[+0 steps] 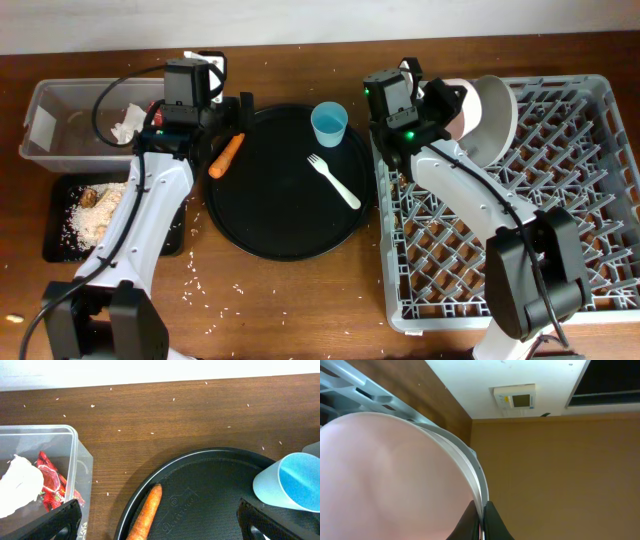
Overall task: Sort waste into correct bins and load items into the dishwasher rack
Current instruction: 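Place the pink bowl in the dish rack with the right gripper, then grasp the blue cup with the left gripper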
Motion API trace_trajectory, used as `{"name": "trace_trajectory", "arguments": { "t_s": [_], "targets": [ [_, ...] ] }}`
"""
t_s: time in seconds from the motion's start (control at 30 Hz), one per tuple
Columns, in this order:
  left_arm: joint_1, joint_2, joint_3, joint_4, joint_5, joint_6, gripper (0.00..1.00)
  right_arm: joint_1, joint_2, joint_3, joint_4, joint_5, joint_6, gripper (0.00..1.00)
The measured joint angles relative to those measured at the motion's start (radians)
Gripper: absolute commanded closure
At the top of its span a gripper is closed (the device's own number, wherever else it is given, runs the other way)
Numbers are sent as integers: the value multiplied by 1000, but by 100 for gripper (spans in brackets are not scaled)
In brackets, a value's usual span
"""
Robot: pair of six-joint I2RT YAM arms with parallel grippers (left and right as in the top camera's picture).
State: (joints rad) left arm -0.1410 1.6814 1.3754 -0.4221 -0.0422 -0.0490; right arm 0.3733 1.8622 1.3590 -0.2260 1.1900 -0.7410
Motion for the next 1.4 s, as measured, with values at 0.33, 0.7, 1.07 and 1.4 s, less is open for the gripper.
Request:
{"name": "trace_trajectory", "arguments": {
  "t_s": [0.33,0.7,1.07,1.4],
  "targets": [
    [0,0,0,-9,0,0,1,-31,2,-5,-51,-40,55,96],
    [0,0,0,-12,0,0,1,12,3,-11,-120,-116,163,20],
    [0,0,0,-16,0,0,1,113,-71,-15,-27,-173,190,1],
    [-2,16,286,-296,276,23,4,38,-570,6,-272,-583,563,9]
  ]
}}
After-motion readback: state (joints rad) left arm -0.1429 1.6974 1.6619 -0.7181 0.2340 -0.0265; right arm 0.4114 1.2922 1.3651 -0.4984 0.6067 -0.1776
